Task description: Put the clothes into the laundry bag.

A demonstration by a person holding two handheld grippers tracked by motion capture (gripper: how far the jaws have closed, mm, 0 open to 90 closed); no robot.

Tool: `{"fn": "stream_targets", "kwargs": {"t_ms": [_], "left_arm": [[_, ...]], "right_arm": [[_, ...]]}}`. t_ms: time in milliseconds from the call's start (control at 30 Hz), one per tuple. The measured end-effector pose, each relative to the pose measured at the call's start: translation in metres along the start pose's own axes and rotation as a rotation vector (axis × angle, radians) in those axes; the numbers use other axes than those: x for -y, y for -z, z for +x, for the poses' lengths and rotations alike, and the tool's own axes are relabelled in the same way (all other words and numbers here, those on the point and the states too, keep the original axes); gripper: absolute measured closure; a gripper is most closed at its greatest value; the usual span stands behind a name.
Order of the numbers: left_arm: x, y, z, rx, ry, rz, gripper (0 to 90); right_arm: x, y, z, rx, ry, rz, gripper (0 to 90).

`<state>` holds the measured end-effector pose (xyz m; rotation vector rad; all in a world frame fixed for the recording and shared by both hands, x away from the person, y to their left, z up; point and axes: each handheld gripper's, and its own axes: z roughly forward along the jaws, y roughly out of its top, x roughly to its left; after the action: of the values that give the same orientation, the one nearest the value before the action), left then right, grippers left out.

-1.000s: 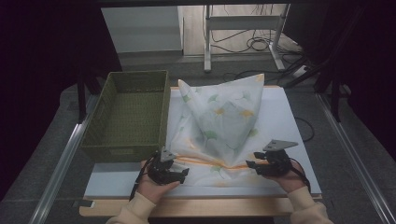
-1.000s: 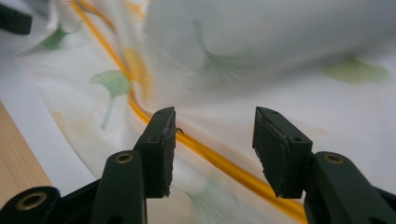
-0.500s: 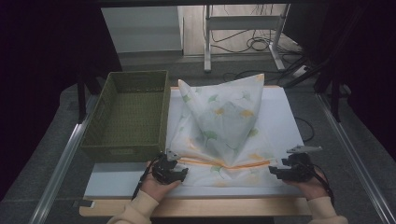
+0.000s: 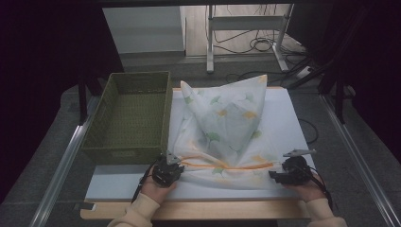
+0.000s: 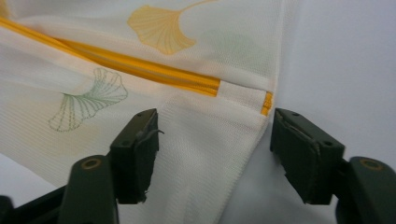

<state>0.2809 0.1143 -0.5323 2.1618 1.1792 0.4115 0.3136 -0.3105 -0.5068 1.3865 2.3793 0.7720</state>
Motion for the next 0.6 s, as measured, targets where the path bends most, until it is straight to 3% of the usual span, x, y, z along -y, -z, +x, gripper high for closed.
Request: {"fn": "stream_targets", "kwargs": {"t_ms": [200,333,467,600], "left_arm": [[0.006,0.007,0.0,0.031,0.013,-0.002,86.2],[0.01,0.01,-0.002,0.042,0.013,-0.01,86.2],[0.011,0.012,-0.002,0.044,0.011,-0.015,86.2],[0.011,0.012,-0.002,0.046,0.013,-0.017,86.2]], "right_arm": [[0.001,0.001,0.002,0.038,0.022,0.005,44.9],[0.002,0.003,0.005,0.045,0.04,0.005,59.4],[0.001,0.004,0.005,0.041,0.028,0.013,75.5],[0.0,0.004,0.005,0.031,0.031,0.019,85.8]]}}
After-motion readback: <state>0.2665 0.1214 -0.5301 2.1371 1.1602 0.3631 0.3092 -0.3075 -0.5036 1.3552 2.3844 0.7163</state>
